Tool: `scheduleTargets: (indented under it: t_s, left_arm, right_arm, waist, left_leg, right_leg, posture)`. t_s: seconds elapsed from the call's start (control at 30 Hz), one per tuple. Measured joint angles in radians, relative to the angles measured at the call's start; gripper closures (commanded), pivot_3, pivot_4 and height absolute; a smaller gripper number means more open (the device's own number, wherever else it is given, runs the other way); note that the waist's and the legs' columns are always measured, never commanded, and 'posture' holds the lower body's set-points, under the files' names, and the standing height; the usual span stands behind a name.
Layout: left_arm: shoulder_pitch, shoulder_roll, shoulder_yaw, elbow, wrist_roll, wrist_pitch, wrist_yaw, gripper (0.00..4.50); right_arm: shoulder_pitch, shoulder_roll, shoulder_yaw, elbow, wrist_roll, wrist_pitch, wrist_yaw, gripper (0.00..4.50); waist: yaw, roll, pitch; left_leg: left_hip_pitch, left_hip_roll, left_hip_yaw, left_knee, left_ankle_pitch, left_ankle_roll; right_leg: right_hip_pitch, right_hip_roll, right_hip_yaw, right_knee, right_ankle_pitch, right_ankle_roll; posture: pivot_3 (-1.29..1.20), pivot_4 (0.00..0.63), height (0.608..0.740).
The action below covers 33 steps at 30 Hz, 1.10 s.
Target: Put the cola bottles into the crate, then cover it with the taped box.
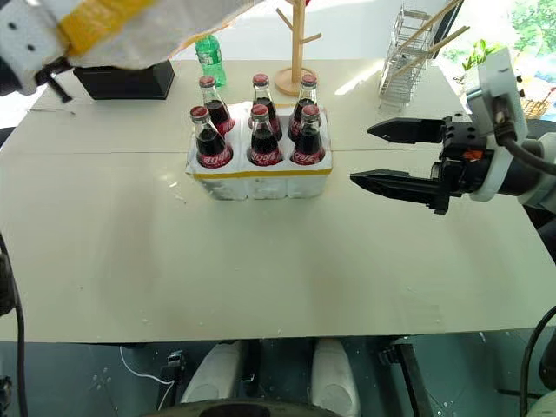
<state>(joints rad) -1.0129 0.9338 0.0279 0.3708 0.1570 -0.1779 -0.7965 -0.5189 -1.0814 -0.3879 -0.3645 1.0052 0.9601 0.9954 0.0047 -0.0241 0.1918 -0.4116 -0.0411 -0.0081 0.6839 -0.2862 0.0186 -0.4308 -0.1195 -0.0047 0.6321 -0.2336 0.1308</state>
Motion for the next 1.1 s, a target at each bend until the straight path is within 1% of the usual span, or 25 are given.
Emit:
scheduleTargets:
  t_s: [0.07,0.17,0.23,0.3,0.4,0.57,0.7,0.87,0.9,0.93,0.97,1.03,1.1]
  left_arm:
    - [0.023,-0.010,-0.029,-0.091,0.066,0.016,0.058,3.68]
    - [0.067,0.009,-0.094,-0.161,0.259,-0.011,0.192,3.68]
    - [0.122,0.019,-0.129,-0.202,0.386,-0.023,0.276,3.68]
    - [0.181,0.004,-0.154,-0.233,0.448,-0.024,0.325,3.68]
    - [0.226,-0.035,-0.164,-0.268,0.492,-0.017,0.375,3.68]
    - [0.235,-0.088,-0.172,-0.274,0.513,-0.018,0.427,3.68]
    - [0.235,-0.082,-0.203,-0.266,0.560,-0.067,0.458,3.68]
    - [0.236,-0.064,-0.209,-0.255,0.609,-0.096,0.485,3.68]
    - [0.242,-0.062,-0.209,-0.257,0.615,-0.098,0.485,3.34]
    - [0.258,-0.060,-0.208,-0.259,0.617,-0.100,0.485,2.89]
    - [0.271,-0.060,-0.209,-0.259,0.618,-0.101,0.484,2.63]
    - [0.313,-0.064,-0.212,-0.261,0.619,-0.109,0.483,1.71]
    - [0.332,-0.068,-0.213,-0.264,0.619,-0.114,0.482,0.68]
  right_arm:
    - [0.006,0.002,-0.008,-0.001,0.001,0.000,-0.010,0.00]
    - [0.028,0.004,-0.028,-0.006,0.005,-0.001,-0.024,0.00]
    - [0.047,0.008,-0.038,-0.008,0.015,-0.001,-0.036,0.00]
    - [0.054,0.011,-0.051,-0.009,0.026,-0.001,-0.046,0.00]
    - [0.057,0.012,-0.065,-0.013,0.044,-0.001,-0.061,0.00]
    - [0.067,0.016,-0.065,-0.018,0.058,-0.007,-0.076,0.00]
    - [0.068,0.017,-0.065,-0.017,0.060,-0.009,-0.087,0.00]
    - [0.068,0.026,-0.065,-0.018,0.062,-0.011,-0.096,0.00]
    - [0.068,0.031,-0.065,-0.019,0.064,-0.011,-0.098,0.00]
    - [0.070,0.034,-0.065,-0.021,0.067,-0.012,-0.099,0.00]
    - [0.072,0.035,-0.065,-0.022,0.068,-0.012,-0.100,0.00]
    - [0.079,0.036,-0.065,-0.023,0.069,-0.013,-0.102,0.00]
    - [0.086,0.037,-0.065,-0.023,0.069,-0.013,-0.104,0.00]
  waist:
    - [-0.002,0.000,0.000]
    - [-0.001,0.000,0.000]
    - [0.001,0.001,0.000]
    - [0.006,0.001,0.000]
    - [0.013,0.000,0.000]
    - [0.012,0.000,0.000]
    - [0.006,0.000,0.000]
    - [0.008,0.000,0.000]
    - [0.009,0.000,0.000]
    - [0.009,0.000,-0.001]
    - [0.009,0.000,-0.001]
    - [0.008,0.000,-0.001]
    - [0.009,0.000,-0.001]
  left_leg:
    - [0.001,0.000,0.001,0.000,0.000,0.000]
    - [0.001,0.000,0.001,0.000,0.000,0.000]
    - [0.001,0.000,0.002,0.000,0.000,0.000]
    - [0.001,0.000,0.002,0.000,0.000,0.000]
    - [0.001,0.000,0.000,0.001,0.000,0.000]
    - [0.001,-0.001,0.000,0.001,0.000,0.000]
    - [0.001,0.000,0.000,0.001,0.000,0.000]
    - [0.001,0.000,0.000,0.001,0.000,0.000]
    - [0.001,0.000,0.000,0.001,0.000,0.000]
    - [0.001,0.000,0.000,0.001,0.000,0.000]
    - [0.001,0.000,0.000,0.001,0.000,0.000]
    - [0.001,0.000,0.000,0.001,0.000,0.000]
    - [0.001,0.000,0.000,0.001,0.000,0.000]
  right_leg:
    - [0.000,0.001,0.000,0.000,0.000,0.000]
    - [0.000,0.001,0.000,0.000,0.000,0.000]
    - [0.000,0.001,0.001,0.000,0.000,0.000]
    - [0.000,0.001,0.001,0.000,0.000,0.000]
    - [0.002,0.000,0.001,-0.001,0.000,0.000]
    - [0.002,0.000,0.001,-0.001,0.000,0.000]
    - [0.001,0.000,0.001,-0.001,0.000,0.000]
    - [0.001,0.000,0.001,-0.001,0.000,0.000]
    - [0.002,0.000,0.001,-0.001,0.000,0.000]
    - [0.002,0.000,0.001,-0.001,0.000,0.000]
    - [0.002,0.000,0.001,-0.001,0.000,0.000]
    - [0.002,0.000,0.001,-0.001,0.000,0.000]
    - [0.002,0.000,0.001,-0.001,0.000,0.000]
  posture:
    - [0.00,0.150,0.740]
    - [0.00,0.150,0.740]
    - [0.00,0.150,0.740]
    - [0.00,0.150,0.740]
    - [0.00,0.150,0.740]
    - [0.00,0.150,0.740]
    - [0.00,0.150,0.740]
    - [0.00,0.150,0.740]
    - [0.00,0.150,0.740]
    - [0.00,0.150,0.740]
    - [0.00,0.150,0.740]
    - [0.00,0.150,0.740]
    - [0.00,0.150,0.740]
